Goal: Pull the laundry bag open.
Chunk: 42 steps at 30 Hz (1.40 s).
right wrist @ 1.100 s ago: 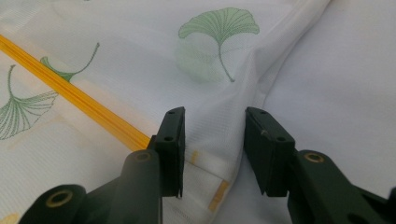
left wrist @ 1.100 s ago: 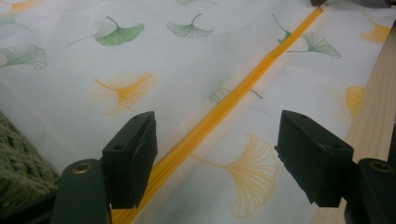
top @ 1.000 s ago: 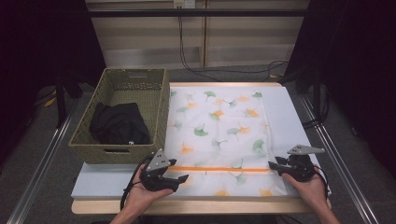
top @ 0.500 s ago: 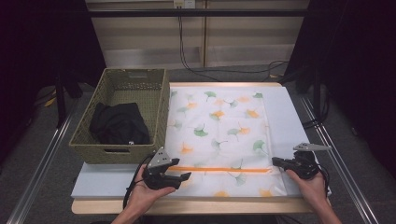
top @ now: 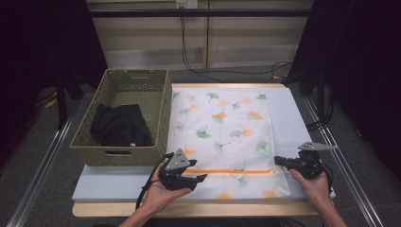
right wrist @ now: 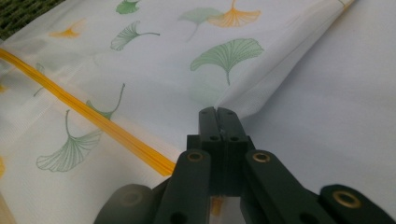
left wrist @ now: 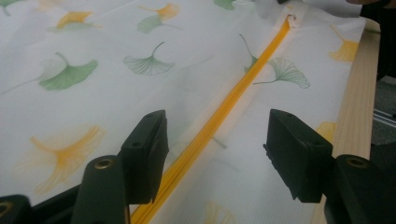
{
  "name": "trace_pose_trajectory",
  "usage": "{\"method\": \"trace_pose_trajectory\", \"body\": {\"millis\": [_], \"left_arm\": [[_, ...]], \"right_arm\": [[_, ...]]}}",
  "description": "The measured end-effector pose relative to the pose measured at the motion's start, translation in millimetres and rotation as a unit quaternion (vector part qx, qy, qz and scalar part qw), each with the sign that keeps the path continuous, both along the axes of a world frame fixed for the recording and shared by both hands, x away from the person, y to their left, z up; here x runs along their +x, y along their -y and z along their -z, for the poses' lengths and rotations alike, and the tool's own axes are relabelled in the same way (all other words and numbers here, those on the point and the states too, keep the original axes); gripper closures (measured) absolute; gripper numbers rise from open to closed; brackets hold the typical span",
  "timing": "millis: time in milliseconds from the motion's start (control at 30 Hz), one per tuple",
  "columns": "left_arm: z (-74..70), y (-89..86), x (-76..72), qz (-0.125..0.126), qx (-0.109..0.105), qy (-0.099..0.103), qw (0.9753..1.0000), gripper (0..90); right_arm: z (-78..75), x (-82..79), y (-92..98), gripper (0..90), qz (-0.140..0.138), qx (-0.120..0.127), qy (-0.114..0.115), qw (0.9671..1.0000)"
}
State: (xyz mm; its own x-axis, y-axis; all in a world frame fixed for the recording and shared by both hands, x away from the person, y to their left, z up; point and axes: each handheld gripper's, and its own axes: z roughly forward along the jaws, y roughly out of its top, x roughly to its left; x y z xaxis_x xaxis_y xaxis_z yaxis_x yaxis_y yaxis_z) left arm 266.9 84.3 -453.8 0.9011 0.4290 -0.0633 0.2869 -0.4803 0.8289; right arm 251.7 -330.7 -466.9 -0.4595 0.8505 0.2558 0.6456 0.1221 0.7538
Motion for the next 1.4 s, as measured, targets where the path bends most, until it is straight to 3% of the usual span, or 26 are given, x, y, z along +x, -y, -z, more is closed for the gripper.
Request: {"method": "trace_pose_trajectory", "body": {"millis": [133, 233, 433, 633, 800, 867, 1033, 1233, 1333, 1400], "left_arm": [[-2.1, 12.5, 2.5, 0.015, -0.002, -0.008, 0.9998, 44.0], [-4.1, 12.0, 3.0, 0.019, -0.005, -0.01, 0.9998, 46.6], [-5.7, 18.4, 10.7, 0.018, -0.009, -0.013, 0.9997, 51.0], [2.2, 29.4, 16.8, 0.021, 0.006, -0.014, 0.9997, 54.9], [2.8, 35.6, 18.8, 0.019, -0.007, -0.021, 0.9996, 56.1], [3.7, 43.5, 24.0, 0.007, -0.015, -0.032, 0.9994, 54.5], [4.0, 63.1, 23.8, 0.025, -0.016, -0.024, 0.9993, 50.5], [2.1, 89.4, 22.6, 0.052, -0.018, -0.019, 0.9983, 58.5], [0.9, 102.8, 23.9, 0.065, -0.031, -0.027, 0.9971, 62.1], [-0.3, 110.5, 23.3, 0.067, -0.038, -0.02, 0.9968, 63.1]], "right_arm": [[-3.6, 0.4, -1.5, 90.0, 0.002, 0.005, 0.006, 1.0], [-5.8, 0.7, -3.2, 90.0, -0.001, 0.006, 0.007, 1.0], [-14.8, 5.8, -5.6, 90.0, -0.004, 0.005, 0.012, 0.9999], [-31.5, 13.1, -6.0, 90.0, -0.01, 0.008, 0.028, 0.9995], [-31.4, 15.3, -9.1, 90.0, -0.013, 0.019, 0.036, 0.9991], [-26.0, 15.3, -9.9, 90.0, -0.013, 0.021, 0.032, 0.9992], [-29.4, 14.2, -7.5, 90.0, -0.009, 0.032, 0.037, 0.9988], [-33.9, 13.3, -8.1, 90.0, -0.012, 0.033, 0.042, 0.9985], [-36.0, 13.1, -10.0, 90.0, -0.014, 0.03, 0.042, 0.9986], [-36.9, 14.1, -10.9, 90.0, -0.016, 0.027, 0.042, 0.9986]]}}
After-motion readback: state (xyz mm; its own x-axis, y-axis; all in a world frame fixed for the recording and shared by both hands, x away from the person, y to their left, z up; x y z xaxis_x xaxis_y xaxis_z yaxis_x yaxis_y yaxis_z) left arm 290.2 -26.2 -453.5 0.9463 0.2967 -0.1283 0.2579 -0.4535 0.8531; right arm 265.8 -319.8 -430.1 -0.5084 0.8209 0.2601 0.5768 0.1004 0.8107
